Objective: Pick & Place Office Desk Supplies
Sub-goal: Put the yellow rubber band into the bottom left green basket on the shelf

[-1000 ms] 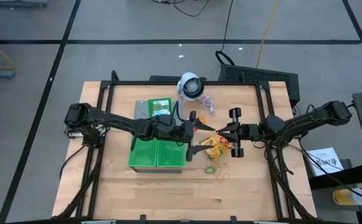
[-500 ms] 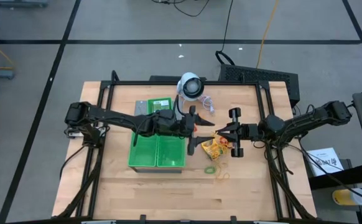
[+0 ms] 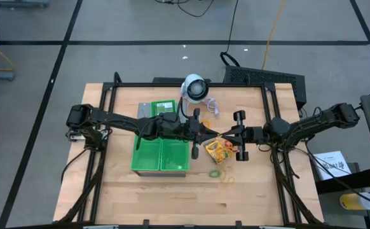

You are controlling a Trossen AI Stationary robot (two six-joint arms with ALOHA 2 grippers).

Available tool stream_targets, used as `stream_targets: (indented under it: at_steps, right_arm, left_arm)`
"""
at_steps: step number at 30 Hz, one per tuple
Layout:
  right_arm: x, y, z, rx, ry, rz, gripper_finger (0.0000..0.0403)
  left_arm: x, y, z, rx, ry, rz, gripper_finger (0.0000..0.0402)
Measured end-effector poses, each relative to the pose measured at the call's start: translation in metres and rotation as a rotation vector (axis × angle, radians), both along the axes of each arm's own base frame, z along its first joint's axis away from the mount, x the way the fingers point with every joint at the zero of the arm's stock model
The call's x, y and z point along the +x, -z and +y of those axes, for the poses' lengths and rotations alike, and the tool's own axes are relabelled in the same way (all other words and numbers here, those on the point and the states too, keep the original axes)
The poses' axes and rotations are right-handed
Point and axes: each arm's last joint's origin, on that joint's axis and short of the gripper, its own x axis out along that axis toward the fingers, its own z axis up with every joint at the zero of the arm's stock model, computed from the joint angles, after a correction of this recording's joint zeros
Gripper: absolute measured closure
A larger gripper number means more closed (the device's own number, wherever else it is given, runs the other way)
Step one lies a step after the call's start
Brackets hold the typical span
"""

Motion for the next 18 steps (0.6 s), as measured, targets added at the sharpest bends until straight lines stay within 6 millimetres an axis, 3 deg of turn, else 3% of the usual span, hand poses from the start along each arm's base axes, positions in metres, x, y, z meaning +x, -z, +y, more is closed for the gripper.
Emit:
stream_targets:
  at_steps: [4,7,14,18]
  right_arm:
    - [0.001,0.003,0.000,0.025,0.012,0.035,0.0394]
    - [-0.001,0.003,-0.001,0.043,0.014,0.074,0.0365]
    - [-0.023,-0.008,-0.006,0.136,0.004,0.106,0.0264]
    - [-0.036,-0.008,-0.009,0.139,0.004,0.174,0.0229]
  left_arm:
    - [-0.003,-0.004,0.000,0.009,0.001,0.003,0.0395]
    - [-0.013,-0.016,0.001,0.011,0.001,0.006,0.0393]
    - [-0.050,-0.048,-0.001,0.041,0.015,0.068,0.0396]
    - [-0.078,-0.064,-0.011,0.055,0.028,0.124,0.0398]
